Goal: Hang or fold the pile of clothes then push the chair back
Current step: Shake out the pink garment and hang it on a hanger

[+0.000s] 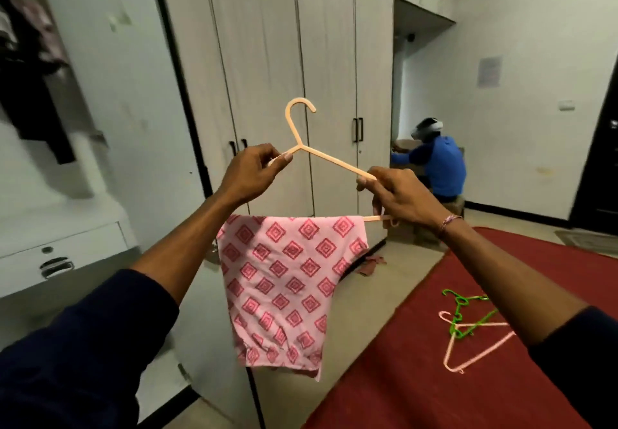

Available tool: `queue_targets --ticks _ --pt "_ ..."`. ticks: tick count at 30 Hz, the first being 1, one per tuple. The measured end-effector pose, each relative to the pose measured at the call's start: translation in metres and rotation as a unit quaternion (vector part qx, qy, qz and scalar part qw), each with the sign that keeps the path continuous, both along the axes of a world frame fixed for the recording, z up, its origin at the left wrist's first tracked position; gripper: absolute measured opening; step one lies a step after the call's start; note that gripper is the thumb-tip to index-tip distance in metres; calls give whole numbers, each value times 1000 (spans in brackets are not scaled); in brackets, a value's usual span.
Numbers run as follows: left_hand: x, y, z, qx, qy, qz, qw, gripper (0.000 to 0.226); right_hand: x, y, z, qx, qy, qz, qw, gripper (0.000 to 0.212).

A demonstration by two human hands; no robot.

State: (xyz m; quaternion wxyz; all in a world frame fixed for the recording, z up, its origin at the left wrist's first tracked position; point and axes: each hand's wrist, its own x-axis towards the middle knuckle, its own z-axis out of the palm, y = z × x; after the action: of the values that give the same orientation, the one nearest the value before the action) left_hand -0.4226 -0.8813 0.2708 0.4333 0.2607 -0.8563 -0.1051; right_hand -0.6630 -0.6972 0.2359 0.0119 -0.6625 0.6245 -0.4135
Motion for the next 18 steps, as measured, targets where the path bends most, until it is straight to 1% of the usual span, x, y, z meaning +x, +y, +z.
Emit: queue_targets --ticks 2,5,9,13,18 --pt "34 -16 2 -29 6 35 999 40 30 -22 11 -9 -14 23 1000 29" --pt "86 -38 8 -71 28 88 993 31 77 -54 25 -20 -16 40 999 28" --pt "153 -72 24 -95 49 149 983 32 143 -98 41 -45 -19 59 997 25" --pt "217 -106 41 -68 67 148 984 29 205 -137 62 -64 -32 90 993 24" --pt "301 -154 57 -36 101 153 982 30 273 -172 92 -48 -58 196 978 26"
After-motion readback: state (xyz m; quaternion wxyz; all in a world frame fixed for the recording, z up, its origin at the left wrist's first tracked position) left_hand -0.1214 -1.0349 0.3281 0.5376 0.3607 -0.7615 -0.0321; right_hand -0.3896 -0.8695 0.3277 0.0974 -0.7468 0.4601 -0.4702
